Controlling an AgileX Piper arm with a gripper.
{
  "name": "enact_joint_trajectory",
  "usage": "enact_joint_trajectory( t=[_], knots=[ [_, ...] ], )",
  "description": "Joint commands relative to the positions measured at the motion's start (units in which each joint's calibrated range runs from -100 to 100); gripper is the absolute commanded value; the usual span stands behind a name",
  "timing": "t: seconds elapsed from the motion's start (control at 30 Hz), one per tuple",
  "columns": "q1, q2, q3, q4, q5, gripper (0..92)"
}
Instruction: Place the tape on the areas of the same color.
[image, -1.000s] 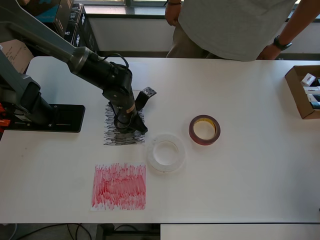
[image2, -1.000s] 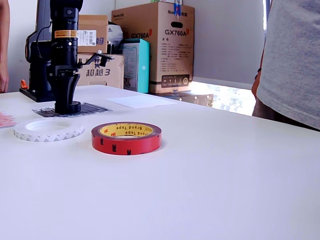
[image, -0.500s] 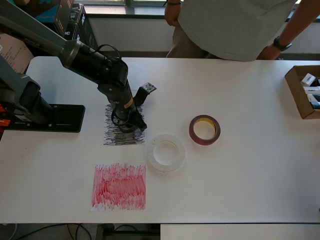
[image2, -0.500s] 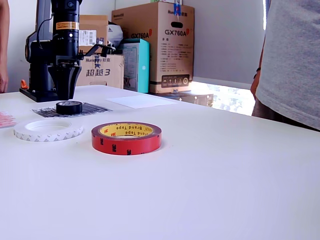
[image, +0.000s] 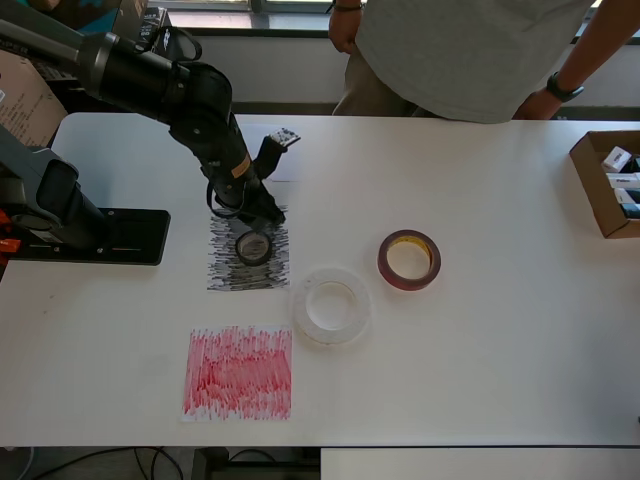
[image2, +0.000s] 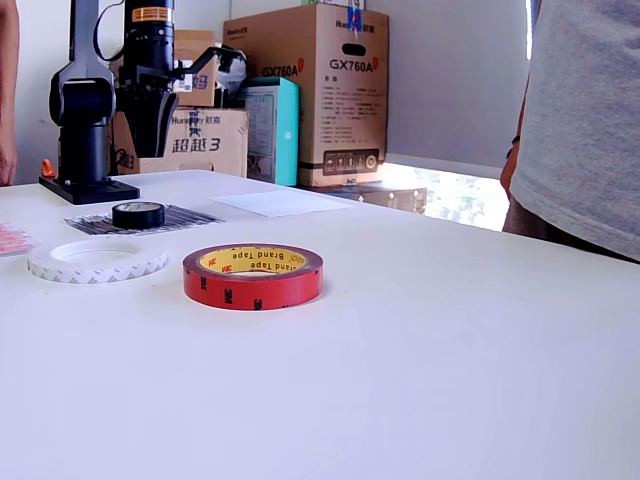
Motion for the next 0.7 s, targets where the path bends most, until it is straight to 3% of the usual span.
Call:
enact_joint_trajectory(
  t=[0.0,0.5,0.67],
  knots=[
    [-0.49,2.31,-4.42,-0.11,2.03,34.3],
    [-3.65,24.29,-27.50,0.15,5.71,34.3],
    [-3.65,28.50,-36.58,5.92,7.11,34.3]
  ],
)
